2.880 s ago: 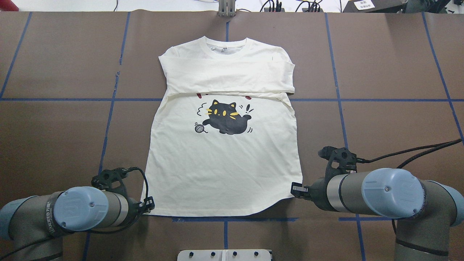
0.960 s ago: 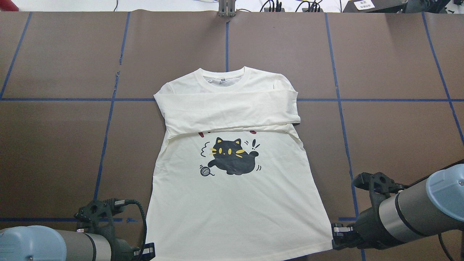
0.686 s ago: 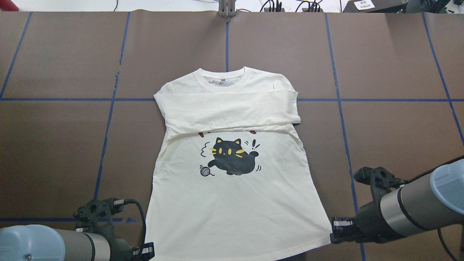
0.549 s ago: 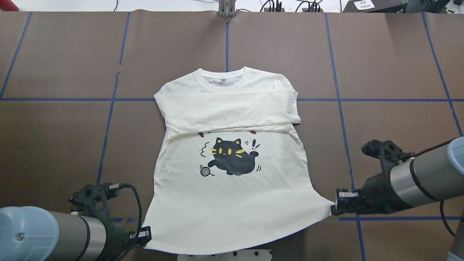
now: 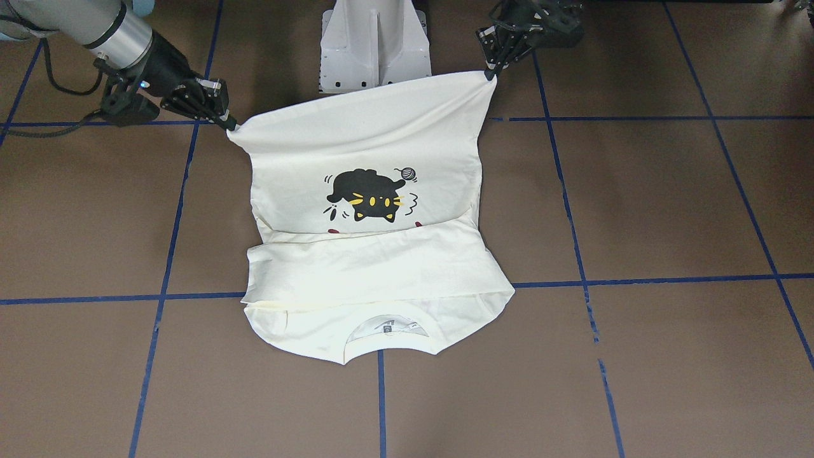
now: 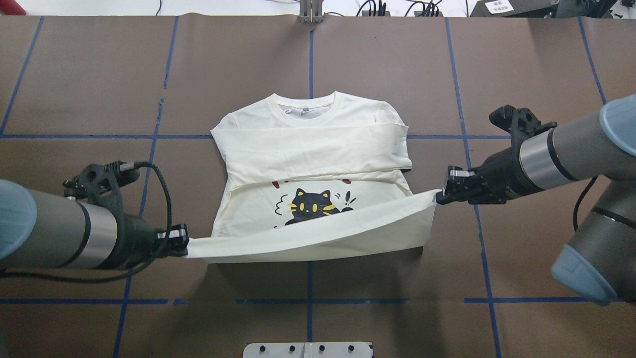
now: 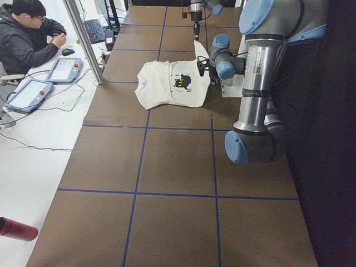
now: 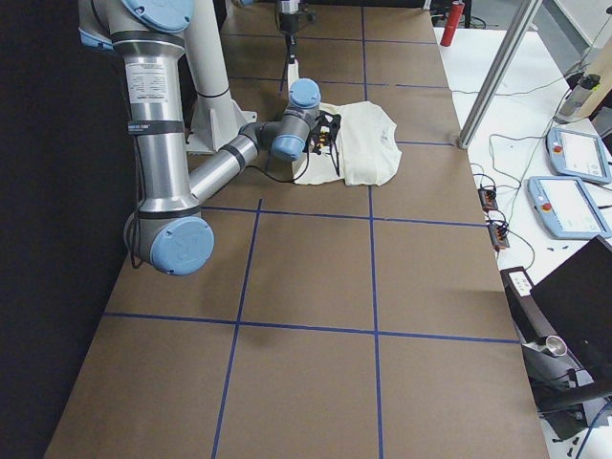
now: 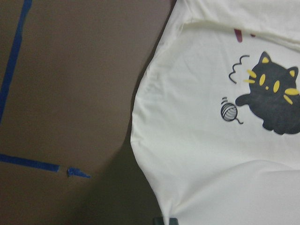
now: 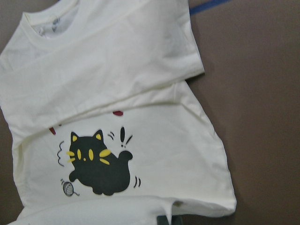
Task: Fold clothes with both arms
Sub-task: 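Lift the hem with both grippers and fold it over toward the collar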
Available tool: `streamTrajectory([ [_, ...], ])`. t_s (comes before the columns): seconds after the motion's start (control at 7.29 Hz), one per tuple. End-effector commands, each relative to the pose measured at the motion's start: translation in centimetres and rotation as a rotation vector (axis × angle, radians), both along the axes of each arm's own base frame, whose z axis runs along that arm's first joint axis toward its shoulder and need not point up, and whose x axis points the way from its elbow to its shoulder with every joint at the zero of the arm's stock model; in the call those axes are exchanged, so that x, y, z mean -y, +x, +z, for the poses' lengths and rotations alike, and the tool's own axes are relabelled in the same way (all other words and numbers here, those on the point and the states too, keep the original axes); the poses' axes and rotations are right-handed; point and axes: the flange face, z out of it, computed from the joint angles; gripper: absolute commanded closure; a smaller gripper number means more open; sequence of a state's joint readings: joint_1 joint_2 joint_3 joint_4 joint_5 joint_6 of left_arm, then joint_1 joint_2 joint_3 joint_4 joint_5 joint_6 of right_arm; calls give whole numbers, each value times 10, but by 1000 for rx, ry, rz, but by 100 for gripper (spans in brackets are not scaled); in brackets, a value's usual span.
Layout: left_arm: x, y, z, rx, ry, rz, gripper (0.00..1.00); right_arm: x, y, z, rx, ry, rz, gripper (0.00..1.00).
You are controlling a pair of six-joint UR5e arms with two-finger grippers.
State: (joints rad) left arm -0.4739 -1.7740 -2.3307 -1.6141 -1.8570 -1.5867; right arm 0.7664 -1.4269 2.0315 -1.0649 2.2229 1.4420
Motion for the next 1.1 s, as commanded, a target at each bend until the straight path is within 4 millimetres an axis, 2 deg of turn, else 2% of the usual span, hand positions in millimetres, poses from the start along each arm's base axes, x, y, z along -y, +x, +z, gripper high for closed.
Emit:
streamTrajectory([
  [0.0, 72, 10, -3, 25, -6, -104, 100, 85, 7, -11, -13, 53, 95, 100],
  [0.14, 109, 12, 10, 61, -19, -152, 100, 123, -8, -25, -16, 51, 117, 100],
  [0.27, 151, 17, 21, 121, 44, -142, 100, 156, -34, -25, -41, 35, 118, 100],
  [0.41, 190, 28, 41, 157, 43, -159, 100, 190, -60, -24, -70, 15, 117, 100],
  [0.55, 227, 47, 60, 133, 64, -183, 100, 217, -72, -10, -119, 34, 111, 100],
  [0.69, 257, 56, 89, 122, 73, -207, 100, 237, -84, -2, -151, 23, 114, 100],
  [0.82, 276, 70, 109, 110, 82, -215, 100, 244, -85, 11, -169, 3, 116, 100],
  [0.96, 286, 80, 125, 130, 68, -214, 100, 250, -82, 24, -186, -17, 122, 100],
])
